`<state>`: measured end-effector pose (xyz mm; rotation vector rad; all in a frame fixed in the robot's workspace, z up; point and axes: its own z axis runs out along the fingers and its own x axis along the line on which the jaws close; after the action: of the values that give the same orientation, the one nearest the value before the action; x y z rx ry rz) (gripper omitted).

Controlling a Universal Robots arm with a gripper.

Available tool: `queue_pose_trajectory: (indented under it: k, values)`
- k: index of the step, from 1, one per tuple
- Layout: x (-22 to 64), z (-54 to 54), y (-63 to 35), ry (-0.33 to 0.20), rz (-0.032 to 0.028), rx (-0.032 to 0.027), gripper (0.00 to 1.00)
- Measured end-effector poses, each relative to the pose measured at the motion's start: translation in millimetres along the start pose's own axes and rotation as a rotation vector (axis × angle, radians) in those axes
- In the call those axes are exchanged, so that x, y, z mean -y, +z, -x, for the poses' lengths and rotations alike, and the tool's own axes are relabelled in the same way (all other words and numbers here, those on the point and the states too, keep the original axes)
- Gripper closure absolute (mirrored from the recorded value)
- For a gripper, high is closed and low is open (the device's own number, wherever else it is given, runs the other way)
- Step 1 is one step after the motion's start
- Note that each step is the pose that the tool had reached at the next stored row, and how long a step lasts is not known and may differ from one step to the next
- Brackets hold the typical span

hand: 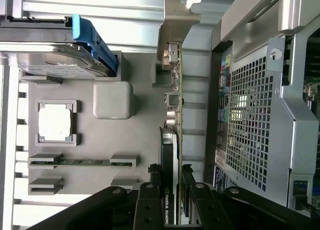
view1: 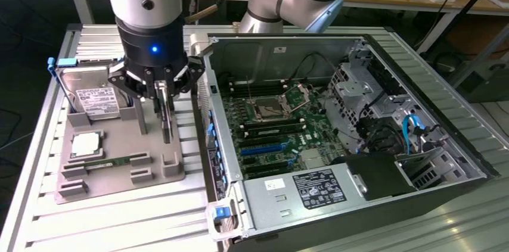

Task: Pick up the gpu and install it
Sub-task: 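Pick up the gpu and move the gpu toward the slot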

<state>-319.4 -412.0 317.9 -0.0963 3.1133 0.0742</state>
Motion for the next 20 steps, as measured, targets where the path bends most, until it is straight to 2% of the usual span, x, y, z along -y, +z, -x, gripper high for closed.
queue_pose_trajectory:
  k: [20]
  values:
    - [-2.9, 1.2, -35.3, 0.0, -0.0025, -0.0002, 0.73]
